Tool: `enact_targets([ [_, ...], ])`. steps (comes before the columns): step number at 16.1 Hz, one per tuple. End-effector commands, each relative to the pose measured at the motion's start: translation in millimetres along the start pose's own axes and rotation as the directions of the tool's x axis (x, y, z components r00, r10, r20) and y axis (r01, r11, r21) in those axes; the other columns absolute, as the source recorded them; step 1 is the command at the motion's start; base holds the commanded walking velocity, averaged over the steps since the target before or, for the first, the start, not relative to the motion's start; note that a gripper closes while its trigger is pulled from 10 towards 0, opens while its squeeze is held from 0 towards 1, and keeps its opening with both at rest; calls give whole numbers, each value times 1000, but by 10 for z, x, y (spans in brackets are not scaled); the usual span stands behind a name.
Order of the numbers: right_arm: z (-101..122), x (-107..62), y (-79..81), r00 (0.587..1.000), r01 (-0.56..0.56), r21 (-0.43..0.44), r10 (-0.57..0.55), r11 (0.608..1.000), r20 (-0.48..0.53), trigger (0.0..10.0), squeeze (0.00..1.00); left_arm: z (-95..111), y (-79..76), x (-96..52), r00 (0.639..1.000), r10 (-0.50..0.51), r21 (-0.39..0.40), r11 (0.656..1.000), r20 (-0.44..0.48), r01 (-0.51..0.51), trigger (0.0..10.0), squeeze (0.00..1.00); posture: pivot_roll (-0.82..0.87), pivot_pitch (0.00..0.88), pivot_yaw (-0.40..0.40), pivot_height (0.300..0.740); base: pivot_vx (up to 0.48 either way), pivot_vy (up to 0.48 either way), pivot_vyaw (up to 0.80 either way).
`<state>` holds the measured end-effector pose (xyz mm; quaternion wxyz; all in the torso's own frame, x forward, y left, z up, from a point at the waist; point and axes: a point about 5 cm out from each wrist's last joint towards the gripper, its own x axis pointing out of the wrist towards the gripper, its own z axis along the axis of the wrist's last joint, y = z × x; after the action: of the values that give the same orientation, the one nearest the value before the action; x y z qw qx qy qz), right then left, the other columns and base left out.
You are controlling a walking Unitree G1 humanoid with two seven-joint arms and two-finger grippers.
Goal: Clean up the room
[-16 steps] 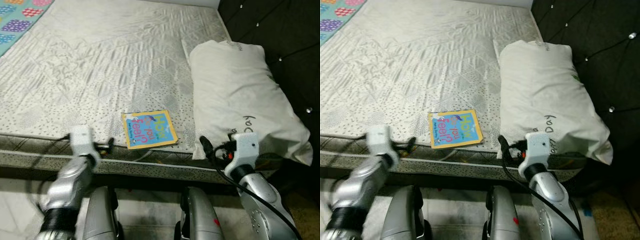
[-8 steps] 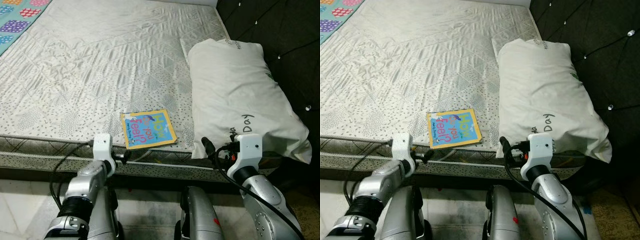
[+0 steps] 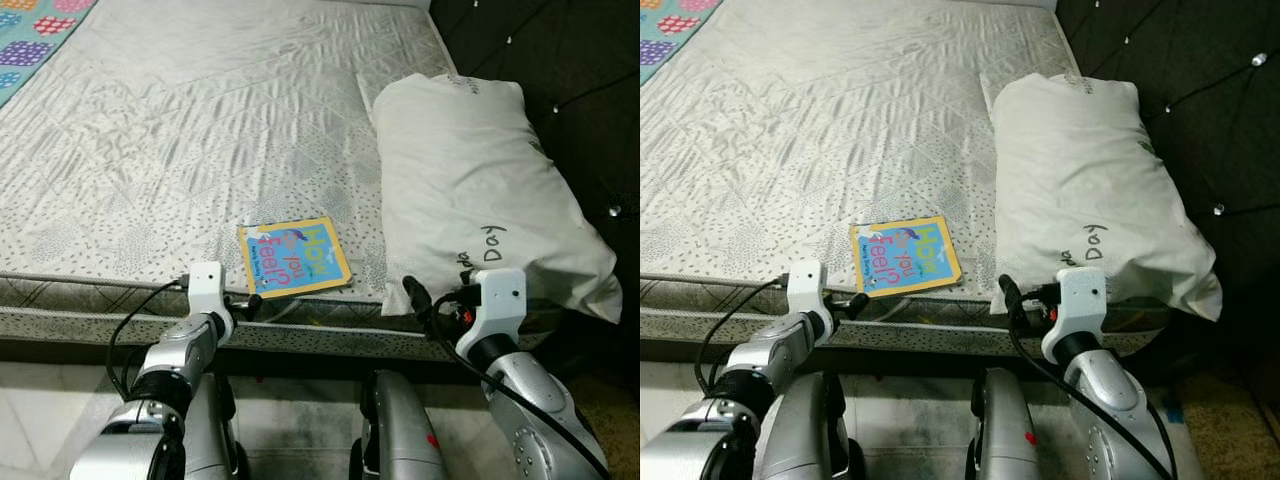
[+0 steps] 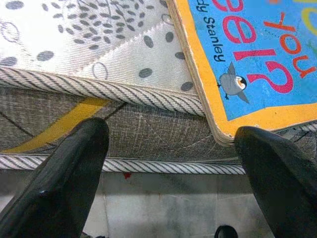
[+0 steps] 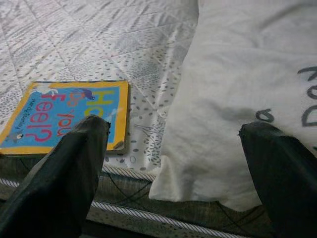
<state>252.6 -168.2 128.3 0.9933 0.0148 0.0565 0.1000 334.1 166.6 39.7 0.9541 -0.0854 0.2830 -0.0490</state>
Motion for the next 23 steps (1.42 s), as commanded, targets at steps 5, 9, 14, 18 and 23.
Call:
enact_targets([
  [5,27,-68,-27,1000,5,-9,-5,1000,-7,10000,0,-3,-64,46,1000,-18,10,1000,-20,18,10000,1000,-154,172,-50,570,0,0,0],
  [9,27,-70,-34,1000,5,-13,-5,1000,-12,10000,0,-4,-234,78,997,-75,62,995,-12,76,10000,1000,-152,172,-52,570,0,0,0],
  [14,27,-64,-24,1000,-2,-14,2,1000,-13,10000,0,-173,-289,70,990,-120,83,988,-74,127,10000,1000,-151,169,-52,570,0,0,0],
  [18,21,-55,-25,1000,-4,-15,4,1000,-15,10000,0,-115,-177,63,998,-58,65,996,-37,60,10000,1000,-151,166,-53,570,0,0,0],
  [23,24,-53,-53,1000,3,-20,-4,1000,-14,10000,0,-49,49,29,999,19,39,999,-26,-18,10000,851,-155,161,-51,570,0,0,0],
])
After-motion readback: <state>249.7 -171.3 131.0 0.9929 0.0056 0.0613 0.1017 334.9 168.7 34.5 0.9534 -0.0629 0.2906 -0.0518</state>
